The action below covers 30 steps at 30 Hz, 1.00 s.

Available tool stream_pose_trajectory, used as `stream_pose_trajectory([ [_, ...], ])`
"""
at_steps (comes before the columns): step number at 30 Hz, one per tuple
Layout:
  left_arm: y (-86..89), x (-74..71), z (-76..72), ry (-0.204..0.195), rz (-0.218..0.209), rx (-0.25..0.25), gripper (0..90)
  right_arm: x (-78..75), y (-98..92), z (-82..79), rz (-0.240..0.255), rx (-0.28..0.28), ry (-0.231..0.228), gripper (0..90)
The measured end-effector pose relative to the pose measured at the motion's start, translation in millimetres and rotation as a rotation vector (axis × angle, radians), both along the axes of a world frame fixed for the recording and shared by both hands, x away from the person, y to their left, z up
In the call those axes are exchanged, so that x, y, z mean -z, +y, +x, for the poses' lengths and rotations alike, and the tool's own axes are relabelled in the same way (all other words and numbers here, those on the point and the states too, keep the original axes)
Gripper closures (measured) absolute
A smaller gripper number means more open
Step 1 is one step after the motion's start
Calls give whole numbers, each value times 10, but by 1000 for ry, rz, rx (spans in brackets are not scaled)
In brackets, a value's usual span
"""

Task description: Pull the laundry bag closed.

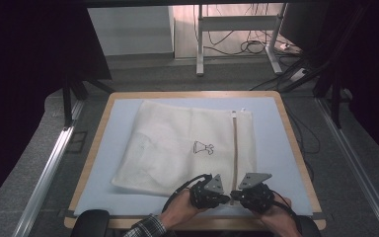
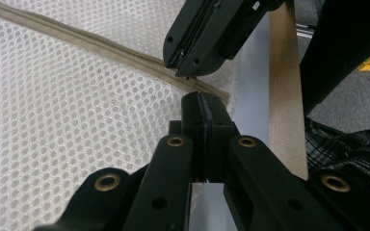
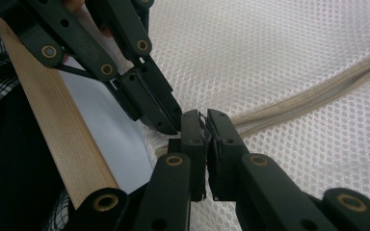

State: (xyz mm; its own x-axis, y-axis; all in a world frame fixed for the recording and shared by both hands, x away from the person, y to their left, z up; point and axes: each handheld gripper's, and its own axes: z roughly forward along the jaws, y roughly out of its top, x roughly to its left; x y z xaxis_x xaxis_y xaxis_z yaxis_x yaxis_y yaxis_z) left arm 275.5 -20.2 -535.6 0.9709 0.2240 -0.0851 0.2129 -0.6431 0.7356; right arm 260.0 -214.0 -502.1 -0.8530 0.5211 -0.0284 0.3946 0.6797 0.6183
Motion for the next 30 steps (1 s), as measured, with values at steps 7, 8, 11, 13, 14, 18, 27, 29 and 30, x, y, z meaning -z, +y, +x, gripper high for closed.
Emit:
stream_pose_trajectory([
  [7,10,19,-19,-10,-7,-5,898,16,10,-8,-24,-5,-14,850],
  [8,12,20,-20,-9,-6,-5,898,18,10,-6,-26,-6,-14,851],
  [11,12,20,-23,-14,-5,-4,899,19,10,-2,-30,-9,-16,851],
  [13,10,19,-26,-19,-3,-2,899,18,15,1,-42,-17,-29,853],
  [14,13,17,-24,-23,2,1,899,18,15,1,-42,-17,-29,853],
  [18,20,20,-20,-24,1,5,899,16,29,16,-62,-25,-57,858],
  [27,29,32,-4,-10,-15,11,899,7,22,124,-73,-12,-81,859],
  [29,29,32,-4,-10,-14,11,899,9,19,138,-73,-15,-86,859],
  [30,30,32,-5,-11,-15,11,898,8,17,143,-74,-13,-88,858],
])
